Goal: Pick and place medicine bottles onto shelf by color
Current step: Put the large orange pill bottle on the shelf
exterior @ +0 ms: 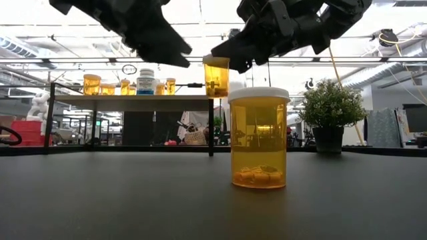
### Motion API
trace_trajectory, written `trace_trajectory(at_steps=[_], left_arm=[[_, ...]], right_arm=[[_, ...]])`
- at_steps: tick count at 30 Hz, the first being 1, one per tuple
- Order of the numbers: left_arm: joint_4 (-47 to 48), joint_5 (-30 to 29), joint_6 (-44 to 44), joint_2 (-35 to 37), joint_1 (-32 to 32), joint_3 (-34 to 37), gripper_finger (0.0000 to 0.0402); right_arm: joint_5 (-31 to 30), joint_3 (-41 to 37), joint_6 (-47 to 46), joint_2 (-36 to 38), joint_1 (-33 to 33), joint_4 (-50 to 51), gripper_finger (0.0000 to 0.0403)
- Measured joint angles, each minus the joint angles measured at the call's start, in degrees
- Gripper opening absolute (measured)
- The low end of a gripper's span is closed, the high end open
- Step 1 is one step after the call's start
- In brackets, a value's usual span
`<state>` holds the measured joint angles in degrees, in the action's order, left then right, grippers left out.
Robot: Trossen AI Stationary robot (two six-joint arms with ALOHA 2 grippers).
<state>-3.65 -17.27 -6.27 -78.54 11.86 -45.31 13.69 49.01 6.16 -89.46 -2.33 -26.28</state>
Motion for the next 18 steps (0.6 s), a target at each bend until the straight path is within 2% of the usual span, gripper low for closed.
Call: trace_trajectory(at_steps=[10, 18], left_arm=[[8.62, -3.76, -8.43, -0.07, 3.68, 0.10, 0.0310], [11.06, -5.98, -13.30, -0.09, 8.55, 0.12, 0.0286]], right_arm=[[-0.02, 3.37, -3.79, 1.26, -3.21, 0.16, 0.0216], [-0.04, 13.43, -3.94, 1.26, -5.90, 10.39, 0.0216]])
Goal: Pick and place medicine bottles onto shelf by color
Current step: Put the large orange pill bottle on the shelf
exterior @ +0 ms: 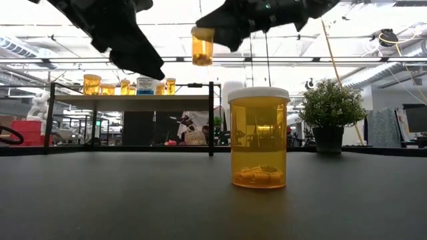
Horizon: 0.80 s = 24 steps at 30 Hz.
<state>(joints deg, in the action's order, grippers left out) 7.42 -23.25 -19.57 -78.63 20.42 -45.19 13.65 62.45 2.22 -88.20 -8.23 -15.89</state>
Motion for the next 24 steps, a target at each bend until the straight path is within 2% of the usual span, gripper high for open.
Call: trace_trajectory(at_steps=[7, 13, 20, 24], left_arm=[[0.09, -3.53, -2.03, -0.01, 4.92, 0.02, 0.0276], [0.09, -5.75, -2.86, -0.02, 7.57, 0.04, 0.0280], [0.09, -7.08, -0.92, -0.04, 7.08, 0.09, 0.0280], [-0.01, -9.44, 2.79, -0.04, 4.21, 0.09, 0.0280]], right_arm=[[0.07, 6.32, -0.20, 0.00, -3.00, 1.70, 0.0216], [0.21, 10.87, -0.09, 0.00, -8.78, 2.24, 0.0217], [4.72, 12.36, -0.07, -0.02, -17.78, 2.38, 0.0217], [7.93, 12.47, -1.08, -2.59, -22.32, -1.79, 0.0217]])
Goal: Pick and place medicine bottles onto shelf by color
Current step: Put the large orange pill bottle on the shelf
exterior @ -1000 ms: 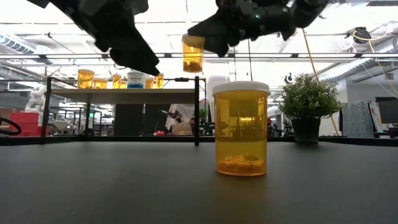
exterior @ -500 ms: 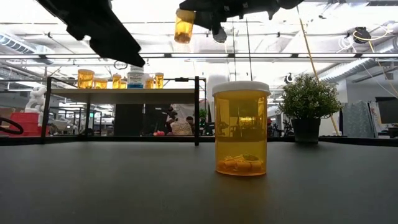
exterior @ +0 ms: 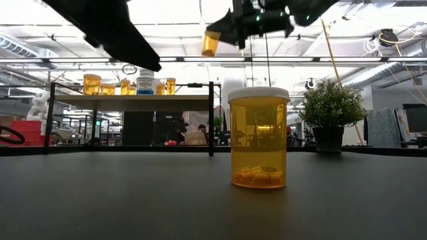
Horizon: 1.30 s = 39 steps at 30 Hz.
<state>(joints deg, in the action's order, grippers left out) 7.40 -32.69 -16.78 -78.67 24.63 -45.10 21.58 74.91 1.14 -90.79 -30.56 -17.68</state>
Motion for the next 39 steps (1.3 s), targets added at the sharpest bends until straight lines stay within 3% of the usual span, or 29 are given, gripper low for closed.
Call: trace_trajectory(at_steps=[10, 19, 39], left_arm=[[0.36, 2.91, 3.13, 0.00, -8.88, 0.00, 0.0280], [1.15, 3.13, 2.10, 0.00, -10.28, 0.00, 0.0280], [3.19, 3.15, -1.87, 0.00, -9.49, 0.00, 0.0280]], right_arm=[[6.98, 9.95, -2.50, -12.74, -5.08, -1.50, 0.0217], [7.24, 24.64, -0.10, -23.03, -6.12, 7.01, 0.0217], [7.22, 18.84, -0.64, -25.30, -6.54, 8.97, 0.0217]])
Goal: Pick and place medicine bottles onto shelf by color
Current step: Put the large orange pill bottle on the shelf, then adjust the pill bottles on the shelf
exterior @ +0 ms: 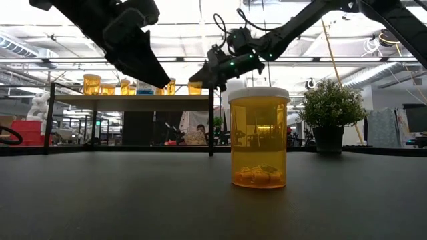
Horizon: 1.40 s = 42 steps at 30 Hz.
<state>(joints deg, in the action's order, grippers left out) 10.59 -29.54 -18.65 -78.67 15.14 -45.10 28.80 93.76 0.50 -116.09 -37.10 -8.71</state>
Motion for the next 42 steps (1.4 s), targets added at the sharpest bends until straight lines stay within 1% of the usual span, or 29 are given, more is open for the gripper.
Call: trace_trajectory(at_steps=[12, 22, 26, 28, 31, 33, 38, 40, 42], left_arm=[[-0.02, 0.00, -0.13, 0.00, 0.04, 0.00, 0.0280], [-0.11, -0.77, 0.11, 0.01, 0.04, 0.00, 0.0280], [-0.20, -1.13, 1.19, 1.99, -0.08, -0.11, 0.0280], [0.67, -1.81, 1.87, 4.14, -0.15, -0.50, 0.0280], [2.80, -3.51, 2.45, 7.74, -1.08, -3.54, 0.0280], [8.29, -3.54, 3.16, 9.59, -2.34, -6.67, 0.0280], [23.93, -3.53, 7.32, 9.44, -5.99, -18.38, 0.0280], [27.72, -3.50, 8.89, 8.47, -7.94, -23.26, 0.0280], [33.69, -2.16, 9.32, 7.44, -10.36, -27.97, 0.0280]], right_arm=[[0.00, -0.83, 1.25, 0.48, 0.06, 0.38, 0.0219], [0.01, -0.92, 1.63, 0.48, 0.06, 0.67, 0.0247], [0.00, -0.92, 1.68, 0.68, 0.06, 0.48, 0.0258], [0.00, -0.92, 1.70, 1.21, 0.14, 0.56, 0.0263], [-0.03, -0.92, 1.85, 2.97, 0.23, 1.20, 0.0270], [-0.14, -0.92, 2.56, 4.55, 0.37, 1.77, 0.0275], [-0.25, -0.92, 4.06, 9.53, 0.37, 5.80, 0.0283], [-0.24, -0.92, 5.29, 11.73, 0.49, 8.99, 0.0283], [-0.24, -0.92, 7.29, 13.91, 0.75, 13.43, 0.0281]])
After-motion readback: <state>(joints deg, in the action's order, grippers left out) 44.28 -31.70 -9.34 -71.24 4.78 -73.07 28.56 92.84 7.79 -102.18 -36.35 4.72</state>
